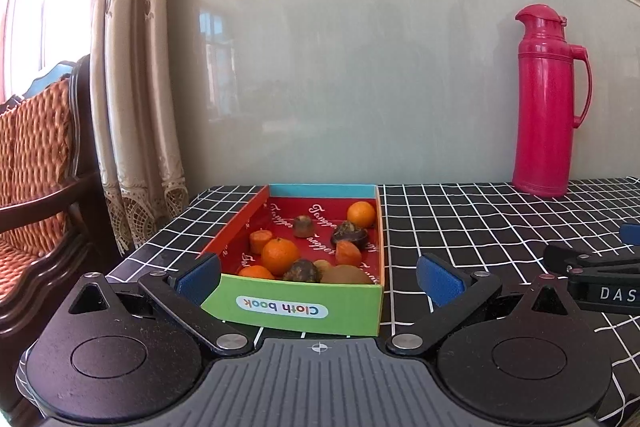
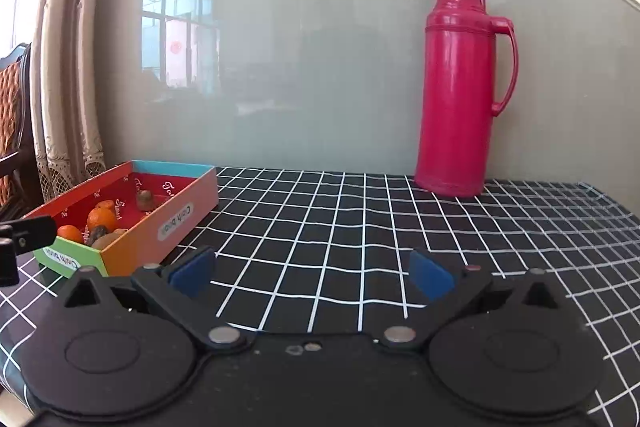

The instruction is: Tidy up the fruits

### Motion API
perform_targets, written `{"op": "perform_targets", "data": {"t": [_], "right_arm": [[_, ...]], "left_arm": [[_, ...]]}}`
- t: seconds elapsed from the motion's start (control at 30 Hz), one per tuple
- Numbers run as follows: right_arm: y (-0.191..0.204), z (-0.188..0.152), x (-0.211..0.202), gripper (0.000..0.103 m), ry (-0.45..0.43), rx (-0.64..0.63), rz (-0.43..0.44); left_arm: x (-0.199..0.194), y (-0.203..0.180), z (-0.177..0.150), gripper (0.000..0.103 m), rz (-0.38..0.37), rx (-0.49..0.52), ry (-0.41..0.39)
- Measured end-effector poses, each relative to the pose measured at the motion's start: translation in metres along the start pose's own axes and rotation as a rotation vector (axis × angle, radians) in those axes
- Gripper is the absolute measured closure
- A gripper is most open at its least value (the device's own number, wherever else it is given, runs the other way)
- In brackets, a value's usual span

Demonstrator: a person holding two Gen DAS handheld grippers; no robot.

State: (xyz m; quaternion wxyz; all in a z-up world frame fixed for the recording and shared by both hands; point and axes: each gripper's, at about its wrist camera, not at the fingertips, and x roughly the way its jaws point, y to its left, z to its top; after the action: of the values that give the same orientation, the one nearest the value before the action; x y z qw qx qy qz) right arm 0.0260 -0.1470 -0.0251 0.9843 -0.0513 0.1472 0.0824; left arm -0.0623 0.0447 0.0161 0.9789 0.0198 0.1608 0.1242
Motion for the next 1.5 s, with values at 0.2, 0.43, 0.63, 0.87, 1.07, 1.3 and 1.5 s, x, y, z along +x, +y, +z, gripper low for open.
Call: {"op": "perform_targets", "data": {"t": [0.2, 0.43, 0.63, 0.87, 1.07, 1.3, 1.5], "right_arm": [[-0.0018, -0.0002, 0.0004, 0.0, -0.001, 0.006, 0.0], [-0.0013, -0.0006, -0.0002, 0.0, -0.001, -0.003, 0.006], [-0.002, -0.0004, 0.0007, 0.0, 0.001, 0.001, 0.005], [-0.002, -0.0005, 0.0007, 0.0, 0.002, 0.005, 0.007], [-0.0022, -0.0007, 0.0013, 0.0, 0.004, 0.004, 0.009], [-0.0022, -0.0007, 0.0014, 0.0, 0.004, 0.003, 0.01], [-0.0021, -0.0008, 0.0016, 0.0, 0.004, 0.004, 0.01]], "left_arm": [[-0.0002, 0.0024, -0.0009, 0.0, -0.001, -0.014, 0.0], [0.0007, 0.0029, -0.0009, 0.0, -0.001, -0.018, 0.002], [0.0013, 0.0028, -0.0007, 0.0, 0.0, -0.017, 0.004], [0.0019, 0.0019, -0.0007, 0.0, -0.012, -0.016, 0.007], [0.0017, 0.002, -0.0013, 0.0, -0.01, -0.021, 0.007], [0.0014, 0.0027, -0.0013, 0.0, -0.01, -0.024, 0.006], [0.0015, 0.0026, -0.0015, 0.0, -0.01, -0.023, 0.006]]}}
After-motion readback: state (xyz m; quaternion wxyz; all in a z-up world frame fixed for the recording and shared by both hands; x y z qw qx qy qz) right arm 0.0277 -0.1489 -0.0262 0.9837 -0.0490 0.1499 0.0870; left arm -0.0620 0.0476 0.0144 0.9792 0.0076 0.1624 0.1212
